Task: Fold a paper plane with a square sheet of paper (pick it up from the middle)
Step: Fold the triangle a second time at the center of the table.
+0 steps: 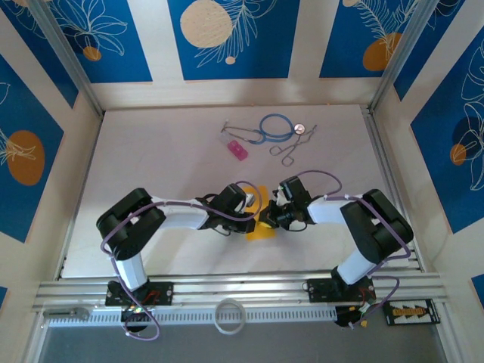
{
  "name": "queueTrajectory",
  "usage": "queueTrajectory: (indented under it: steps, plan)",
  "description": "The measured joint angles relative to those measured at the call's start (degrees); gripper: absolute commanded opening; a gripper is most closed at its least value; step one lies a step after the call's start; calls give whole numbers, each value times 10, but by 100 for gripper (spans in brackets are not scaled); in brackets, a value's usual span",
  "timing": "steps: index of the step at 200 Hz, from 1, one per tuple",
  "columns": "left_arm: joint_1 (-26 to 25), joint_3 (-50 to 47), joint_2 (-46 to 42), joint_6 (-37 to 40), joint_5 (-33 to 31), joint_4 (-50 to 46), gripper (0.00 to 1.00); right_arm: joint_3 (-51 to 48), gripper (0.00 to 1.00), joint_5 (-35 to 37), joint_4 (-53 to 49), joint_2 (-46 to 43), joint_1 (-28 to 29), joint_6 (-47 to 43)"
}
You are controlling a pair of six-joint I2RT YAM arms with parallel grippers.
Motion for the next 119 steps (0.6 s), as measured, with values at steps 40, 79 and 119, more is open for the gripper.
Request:
queueTrajectory:
  steps: [40, 79, 119]
  plan:
    - [0, 0, 0, 0, 0, 0, 0, -4, 0, -15, 4, 1, -43, -5]
    - [0, 0, 0, 2, -1, 2, 0, -3, 0, -23, 4, 5, -75, -9]
    - [0, -2, 0, 2, -2, 5, 0, -2, 0, -2, -6, -3, -85, -9]
